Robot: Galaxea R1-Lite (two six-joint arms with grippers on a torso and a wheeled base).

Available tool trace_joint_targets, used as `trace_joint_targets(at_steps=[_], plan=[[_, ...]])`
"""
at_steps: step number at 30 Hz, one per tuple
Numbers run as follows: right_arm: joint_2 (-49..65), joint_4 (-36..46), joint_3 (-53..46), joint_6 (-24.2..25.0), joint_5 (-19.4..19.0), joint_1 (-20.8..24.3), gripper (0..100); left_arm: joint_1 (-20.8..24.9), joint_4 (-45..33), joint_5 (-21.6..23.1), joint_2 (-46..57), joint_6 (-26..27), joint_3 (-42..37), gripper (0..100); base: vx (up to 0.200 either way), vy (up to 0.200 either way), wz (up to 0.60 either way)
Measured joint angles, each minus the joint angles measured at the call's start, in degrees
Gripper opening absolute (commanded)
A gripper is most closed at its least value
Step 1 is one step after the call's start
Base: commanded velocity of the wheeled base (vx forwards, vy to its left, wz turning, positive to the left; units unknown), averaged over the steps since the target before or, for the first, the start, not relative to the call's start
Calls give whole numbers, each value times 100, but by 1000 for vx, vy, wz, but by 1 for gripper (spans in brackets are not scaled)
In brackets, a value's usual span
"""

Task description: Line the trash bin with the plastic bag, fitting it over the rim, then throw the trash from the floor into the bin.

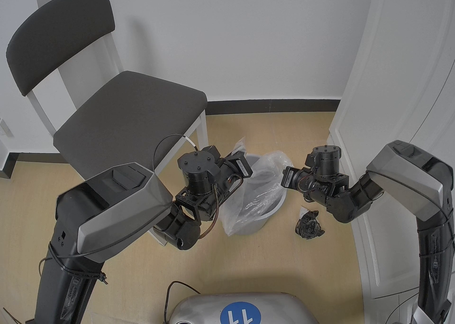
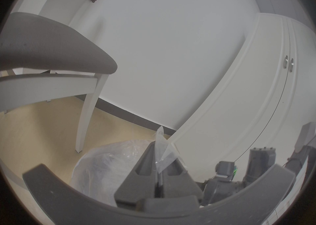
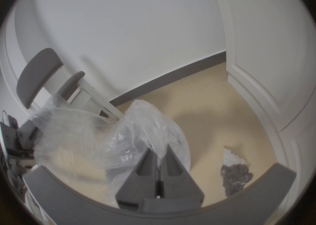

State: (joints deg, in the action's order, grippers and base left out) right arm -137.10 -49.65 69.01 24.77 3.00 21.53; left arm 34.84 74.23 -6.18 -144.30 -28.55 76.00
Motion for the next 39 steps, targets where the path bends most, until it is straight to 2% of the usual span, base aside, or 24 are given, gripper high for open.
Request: trace_joint_targets(at_steps=[4,7,14,23,39], plan=[[232,41,-184,-187,-128,-146,0,7,-233,83,-162,1,300,0,0,0,0],[399,52,-325,-338,-199,-233,0,27,-769,140,-317,6,700,0,0,0,0],[669,61,-611,-575,-393,-362,0,90,-1703,176,-730,26,1932,0,0,0,0],[853,61,-761,-660,-455,-423,0,105,-2894,178,-1537,61,3547,0,0,0,0],[970,-16,-873,-633,-466,-244,0,-72,-2822,310,-2004,56,3858,0,0,0,0]])
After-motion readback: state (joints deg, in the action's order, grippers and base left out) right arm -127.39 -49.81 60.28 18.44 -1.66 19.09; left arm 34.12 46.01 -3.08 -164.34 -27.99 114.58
